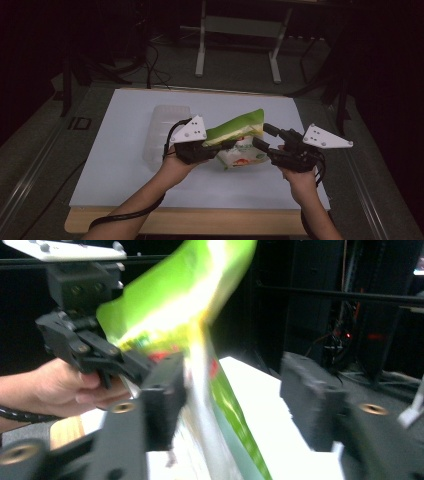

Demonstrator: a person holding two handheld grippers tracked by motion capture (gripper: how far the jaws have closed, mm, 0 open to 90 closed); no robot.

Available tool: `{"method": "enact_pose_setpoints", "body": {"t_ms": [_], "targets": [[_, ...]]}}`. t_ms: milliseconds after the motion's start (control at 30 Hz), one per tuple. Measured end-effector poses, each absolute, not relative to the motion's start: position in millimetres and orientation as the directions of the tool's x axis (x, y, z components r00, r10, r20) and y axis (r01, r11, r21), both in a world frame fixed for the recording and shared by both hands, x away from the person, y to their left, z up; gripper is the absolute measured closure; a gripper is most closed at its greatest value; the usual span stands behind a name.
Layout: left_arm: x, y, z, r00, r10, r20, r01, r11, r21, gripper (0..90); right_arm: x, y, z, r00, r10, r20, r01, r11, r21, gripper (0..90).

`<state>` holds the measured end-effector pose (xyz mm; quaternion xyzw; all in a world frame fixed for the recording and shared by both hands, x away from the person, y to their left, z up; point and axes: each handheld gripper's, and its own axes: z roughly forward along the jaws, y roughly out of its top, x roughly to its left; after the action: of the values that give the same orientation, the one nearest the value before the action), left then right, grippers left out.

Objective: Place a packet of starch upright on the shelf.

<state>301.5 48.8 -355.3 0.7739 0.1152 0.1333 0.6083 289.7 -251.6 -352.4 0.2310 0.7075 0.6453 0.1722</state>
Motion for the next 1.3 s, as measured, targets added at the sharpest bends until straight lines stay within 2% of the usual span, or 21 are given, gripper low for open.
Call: {"method": "enact_pose_setpoints", "body": {"t_ms": [67, 133, 233, 400, 467, 600, 733, 900, 967, 1067, 1300], "targets": [[304, 51, -350, 0.936, 0.344, 0.075, 0.014, -0.250, 0.968, 83.0, 289, -254, -353, -0.836, 0.542, 0.086, 0.124, 0.033, 0.992, 27.6], [307, 55, -345, 0.935, 0.342, 0.096, 0.002, -0.275, 0.961, 83.0, 287, -256, -353, -0.842, 0.532, 0.090, 0.127, 0.033, 0.991, 15.1], [310, 64, -335, 0.933, 0.335, 0.127, -0.020, -0.305, 0.952, 83.0, 283, -258, -354, -0.855, 0.512, 0.087, 0.127, 0.043, 0.991, 10.0], [314, 83, -318, 0.939, 0.307, 0.155, -0.043, -0.342, 0.939, 82.9, 279, -262, -355, -0.856, 0.504, 0.114, 0.148, 0.028, 0.989, 10.2], [317, 91, -313, 0.938, 0.304, 0.167, -0.049, -0.360, 0.932, 82.9, 278, -264, -357, -0.863, 0.490, 0.124, 0.154, 0.021, 0.988, 13.4], [326, 111, -306, 0.935, 0.302, 0.186, -0.056, -0.391, 0.919, 83.0, 272, -267, -362, -0.860, 0.503, 0.091, 0.132, 0.047, 0.990, 14.3], [335, 133, -305, 0.929, 0.288, 0.232, -0.092, -0.427, 0.900, 83.0, 272, -275, -366, -0.862, 0.482, 0.156, 0.178, 0.000, 0.984, 14.2], [343, 159, -311, 0.923, 0.264, 0.281, -0.143, -0.443, 0.885, 83.0, 271, -279, -371, -0.869, 0.469, 0.156, 0.195, 0.036, 0.980, 16.0], [347, 169, -313, 0.924, 0.256, 0.285, -0.143, -0.459, 0.877, 83.0, 270, -279, -374, -0.861, 0.496, 0.113, 0.172, 0.076, 0.982, 16.2], [352, 180, -315, 0.925, 0.248, 0.287, -0.137, -0.488, 0.862, 82.9, 271, -280, -380, -0.876, 0.476, 0.073, 0.146, 0.119, 0.982, 16.2], [370, 200, -326, 0.923, 0.274, 0.270, -0.101, -0.504, 0.858, 82.9, 270, -288, -392, -0.883, 0.452, 0.126, 0.185, 0.089, 0.979, 16.2]]}}
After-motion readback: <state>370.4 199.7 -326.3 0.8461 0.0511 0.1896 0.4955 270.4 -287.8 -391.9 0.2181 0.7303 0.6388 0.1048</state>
